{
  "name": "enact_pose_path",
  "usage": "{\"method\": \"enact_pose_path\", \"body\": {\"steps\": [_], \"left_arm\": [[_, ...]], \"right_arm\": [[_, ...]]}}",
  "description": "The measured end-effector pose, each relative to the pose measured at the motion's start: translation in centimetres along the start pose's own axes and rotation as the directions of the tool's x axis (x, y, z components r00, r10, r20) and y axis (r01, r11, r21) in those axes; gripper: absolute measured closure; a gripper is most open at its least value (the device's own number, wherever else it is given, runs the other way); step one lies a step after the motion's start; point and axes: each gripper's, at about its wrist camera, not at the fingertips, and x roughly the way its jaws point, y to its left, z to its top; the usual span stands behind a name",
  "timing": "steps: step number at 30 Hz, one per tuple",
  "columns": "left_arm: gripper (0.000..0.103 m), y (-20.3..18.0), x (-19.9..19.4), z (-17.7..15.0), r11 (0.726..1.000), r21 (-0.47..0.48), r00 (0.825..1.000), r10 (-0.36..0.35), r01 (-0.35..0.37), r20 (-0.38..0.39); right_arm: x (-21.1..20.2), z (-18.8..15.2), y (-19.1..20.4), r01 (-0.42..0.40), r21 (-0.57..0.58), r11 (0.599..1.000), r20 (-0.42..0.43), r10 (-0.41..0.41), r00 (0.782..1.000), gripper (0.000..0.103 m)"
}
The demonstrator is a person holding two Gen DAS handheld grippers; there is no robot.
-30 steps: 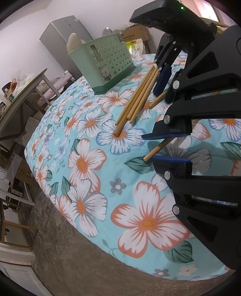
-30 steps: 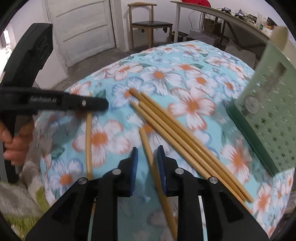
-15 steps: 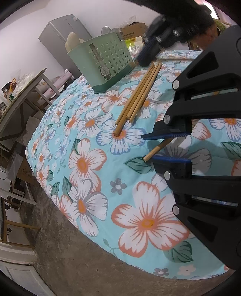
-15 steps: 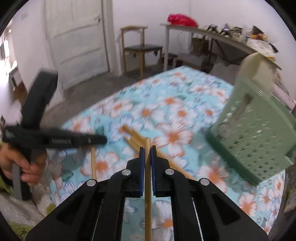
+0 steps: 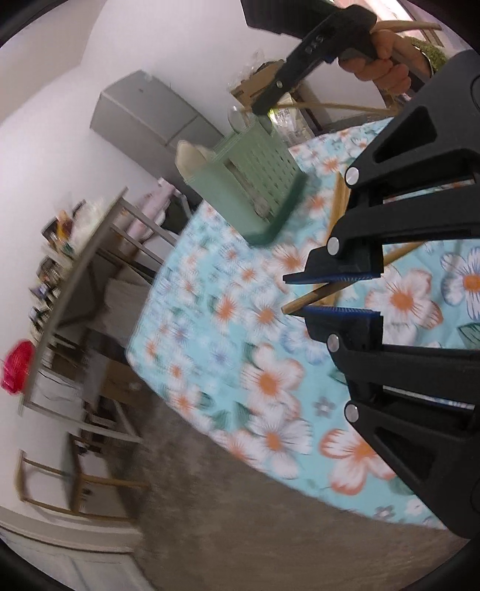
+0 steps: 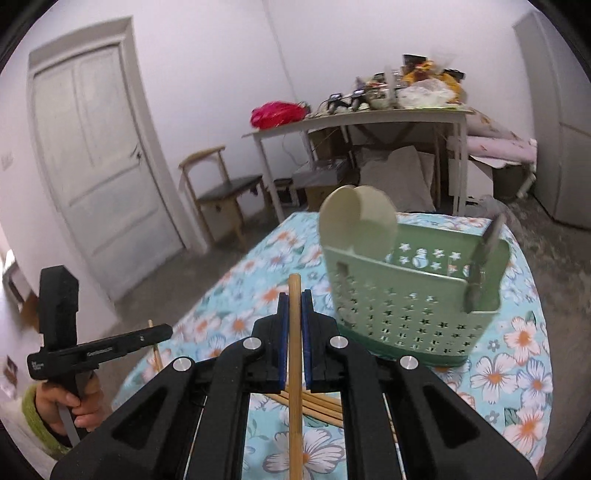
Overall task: Organize utensils
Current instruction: 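Lift the chopstick with the left tool into the caddy while the right tool holds its chopstick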
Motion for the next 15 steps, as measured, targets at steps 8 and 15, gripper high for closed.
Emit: {"method": "enact_pose_path", "body": {"steps": [8, 15], "left_arm": [[0.097, -3.8, -1.8, 2.1, 0.995, 0.094, 0.997, -0.037, 0.03, 0.072], [0.099, -7.2, -3.4, 4.1, 0.983, 0.182, 0.989, -0.057, 0.032, 0.134]], "right_arm": [[-1.2, 0.1, -1.4, -0.018, 0.063, 0.998, 0.044, 0.015, 0.999, 0.096], [-2.8, -0.3, -2.8, -0.036, 0.1, 0.994, 0.094, 0.026, 0.995, 0.096]]}}
